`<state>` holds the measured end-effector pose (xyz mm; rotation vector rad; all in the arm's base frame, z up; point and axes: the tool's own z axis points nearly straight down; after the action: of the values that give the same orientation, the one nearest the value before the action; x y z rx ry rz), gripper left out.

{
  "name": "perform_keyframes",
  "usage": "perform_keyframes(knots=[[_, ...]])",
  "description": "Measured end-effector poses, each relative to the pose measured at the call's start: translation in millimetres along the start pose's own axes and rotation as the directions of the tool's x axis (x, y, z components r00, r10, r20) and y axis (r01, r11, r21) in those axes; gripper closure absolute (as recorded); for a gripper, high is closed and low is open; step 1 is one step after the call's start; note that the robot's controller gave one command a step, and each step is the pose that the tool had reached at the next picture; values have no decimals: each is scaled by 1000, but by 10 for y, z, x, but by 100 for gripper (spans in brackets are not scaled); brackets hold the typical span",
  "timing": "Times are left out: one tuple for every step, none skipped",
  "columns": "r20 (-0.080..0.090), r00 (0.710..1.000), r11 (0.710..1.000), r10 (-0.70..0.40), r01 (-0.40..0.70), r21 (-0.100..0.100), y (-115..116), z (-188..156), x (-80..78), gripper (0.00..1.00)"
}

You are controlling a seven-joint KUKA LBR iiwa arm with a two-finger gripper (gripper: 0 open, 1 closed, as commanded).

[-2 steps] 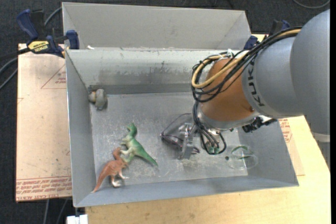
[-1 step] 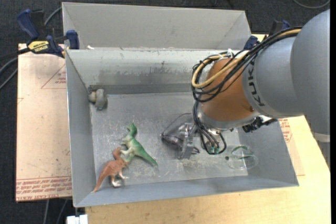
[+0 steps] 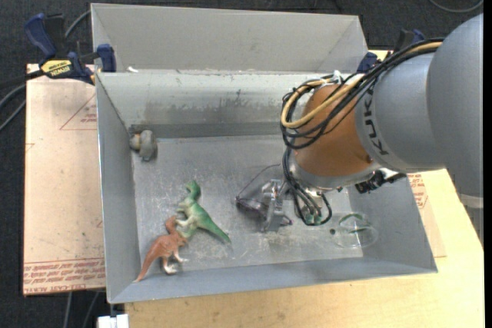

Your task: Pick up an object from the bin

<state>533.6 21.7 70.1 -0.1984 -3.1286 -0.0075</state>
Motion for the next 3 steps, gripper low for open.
perform_keyframes(knots=[[0, 1000, 1000, 0, 0, 0, 0, -15, 0, 100], [-4, 1000, 1000, 0, 0, 0, -1, -59, 11, 100], [-4, 1000, 1000, 1, -1, 0, -1, -174, 13, 100]])
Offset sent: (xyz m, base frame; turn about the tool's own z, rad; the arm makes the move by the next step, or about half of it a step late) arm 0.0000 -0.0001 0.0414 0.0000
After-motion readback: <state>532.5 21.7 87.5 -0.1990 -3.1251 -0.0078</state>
